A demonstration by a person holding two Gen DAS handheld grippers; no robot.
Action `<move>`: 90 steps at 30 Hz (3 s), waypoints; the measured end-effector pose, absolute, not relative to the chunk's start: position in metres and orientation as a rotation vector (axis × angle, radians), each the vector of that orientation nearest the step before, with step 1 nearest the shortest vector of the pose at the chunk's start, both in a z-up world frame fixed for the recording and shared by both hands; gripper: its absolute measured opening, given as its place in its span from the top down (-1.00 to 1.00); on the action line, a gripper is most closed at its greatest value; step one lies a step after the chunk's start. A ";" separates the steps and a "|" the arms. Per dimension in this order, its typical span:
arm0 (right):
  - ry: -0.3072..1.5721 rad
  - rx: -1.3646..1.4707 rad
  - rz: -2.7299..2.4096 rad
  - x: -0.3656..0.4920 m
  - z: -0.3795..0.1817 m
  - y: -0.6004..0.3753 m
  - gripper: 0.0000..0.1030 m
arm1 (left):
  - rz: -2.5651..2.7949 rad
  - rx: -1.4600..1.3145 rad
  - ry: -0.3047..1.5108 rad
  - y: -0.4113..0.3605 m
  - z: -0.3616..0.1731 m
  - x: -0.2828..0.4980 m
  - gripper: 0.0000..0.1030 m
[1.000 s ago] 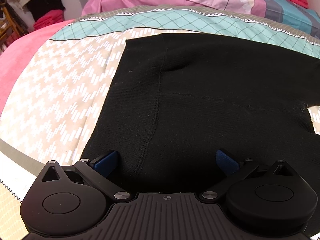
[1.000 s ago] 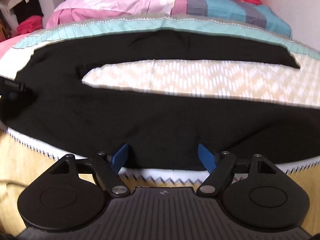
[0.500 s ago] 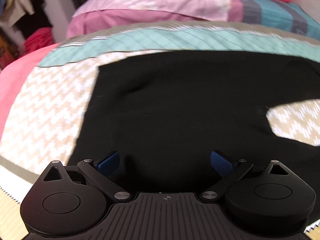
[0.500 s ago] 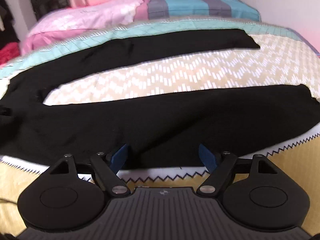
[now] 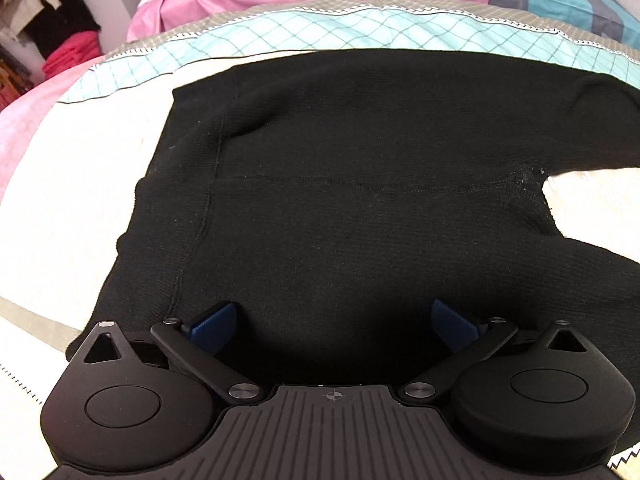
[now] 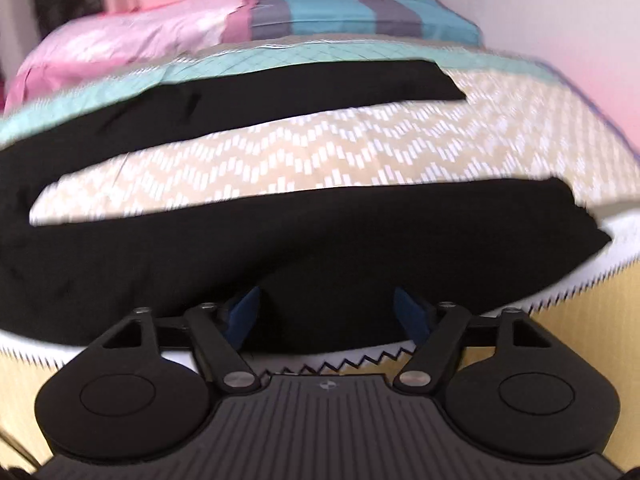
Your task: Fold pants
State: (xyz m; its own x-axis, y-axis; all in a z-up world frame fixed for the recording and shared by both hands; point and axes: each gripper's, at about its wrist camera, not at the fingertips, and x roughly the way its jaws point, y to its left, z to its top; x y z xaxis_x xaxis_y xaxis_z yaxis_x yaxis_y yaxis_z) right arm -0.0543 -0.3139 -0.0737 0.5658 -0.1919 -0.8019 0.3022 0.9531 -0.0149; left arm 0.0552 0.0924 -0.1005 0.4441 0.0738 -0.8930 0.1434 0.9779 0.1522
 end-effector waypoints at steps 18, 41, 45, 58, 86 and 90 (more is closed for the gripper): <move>0.927 0.262 -0.357 -0.070 -0.064 -0.361 -0.34 | -0.036 0.219 1.126 0.089 -0.098 0.055 -1.00; 0.940 0.181 -0.221 -0.068 -0.071 -0.427 -0.73 | 0.196 0.150 1.195 0.077 -0.097 0.061 -1.00; 0.921 0.226 -0.289 -0.071 -0.066 -0.441 -0.73 | 0.236 0.141 1.217 0.075 -0.092 0.058 -1.00; 0.963 0.215 -0.359 -0.074 -0.062 -0.434 -0.75 | 0.239 0.150 1.218 0.084 -0.075 0.041 -1.00; 1.011 0.068 -0.192 -0.067 -0.062 -0.351 -0.85 | 0.349 0.161 1.221 0.120 -0.053 0.019 -1.00; 1.028 0.062 -0.198 -0.066 -0.060 -0.351 -0.86 | 0.328 0.195 1.193 0.111 -0.052 0.027 -1.00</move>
State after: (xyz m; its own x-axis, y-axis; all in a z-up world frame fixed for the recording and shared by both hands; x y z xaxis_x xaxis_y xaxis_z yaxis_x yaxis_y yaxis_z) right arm -0.0665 -0.3507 -0.0603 0.5000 -0.1350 -0.8554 0.1931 0.9803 -0.0418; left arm 0.0274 0.1106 -0.0522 0.3296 0.3507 -0.8766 -0.1473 0.9362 0.3191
